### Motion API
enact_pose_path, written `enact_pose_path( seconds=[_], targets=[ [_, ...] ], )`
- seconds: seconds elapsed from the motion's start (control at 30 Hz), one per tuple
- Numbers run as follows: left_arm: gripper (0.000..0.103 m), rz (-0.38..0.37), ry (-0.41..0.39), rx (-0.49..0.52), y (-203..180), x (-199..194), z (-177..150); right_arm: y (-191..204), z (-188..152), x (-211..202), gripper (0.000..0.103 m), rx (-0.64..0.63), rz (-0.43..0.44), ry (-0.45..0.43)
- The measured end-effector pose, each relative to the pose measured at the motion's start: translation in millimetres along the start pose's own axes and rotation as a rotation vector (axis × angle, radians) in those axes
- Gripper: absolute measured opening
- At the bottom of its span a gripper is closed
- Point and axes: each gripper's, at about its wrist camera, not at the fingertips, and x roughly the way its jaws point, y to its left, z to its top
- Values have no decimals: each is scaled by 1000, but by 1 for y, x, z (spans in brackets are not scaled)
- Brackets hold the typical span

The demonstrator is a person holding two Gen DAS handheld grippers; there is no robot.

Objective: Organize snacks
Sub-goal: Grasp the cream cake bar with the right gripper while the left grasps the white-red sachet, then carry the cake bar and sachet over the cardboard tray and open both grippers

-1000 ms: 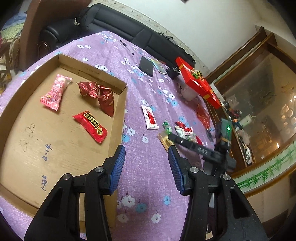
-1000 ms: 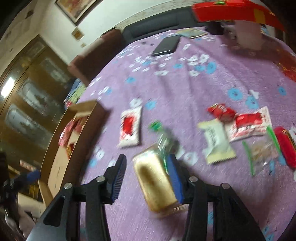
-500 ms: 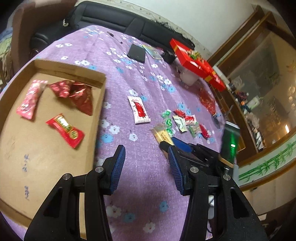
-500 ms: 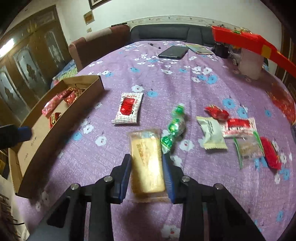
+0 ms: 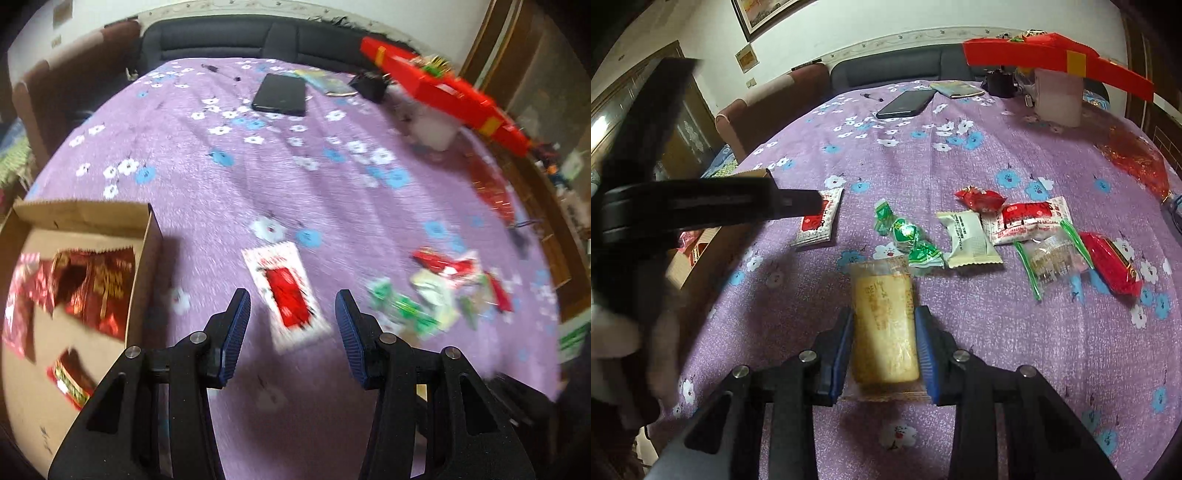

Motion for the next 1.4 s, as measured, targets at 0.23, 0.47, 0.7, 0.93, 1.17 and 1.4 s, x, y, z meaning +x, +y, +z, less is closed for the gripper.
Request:
enact_pose_path(
  seconds=[0.23, 0.47, 0.7, 0.93, 1.17, 1.4],
  targets=[
    [48, 113, 7, 116, -12, 24, 0, 0, 1, 1, 37, 4, -3, 2],
    [31, 106, -22, 205, -25, 17, -11, 0, 0, 0, 37, 6, -5, -4],
    [31, -47, -25, 100, -14, -10, -25, -3, 2, -9, 37, 44, 126, -34],
    [31, -153, -95, -15, 17, -67, -51, 0, 3, -14, 36, 52, 191, -64],
    [31, -115, -176, -196, 95, -112, -80, -4, 2, -17, 36, 75, 178, -99],
    [31, -34, -184, -338, 167, -124, -101, 24, 7, -29, 36, 72, 205, -102]
  ],
)
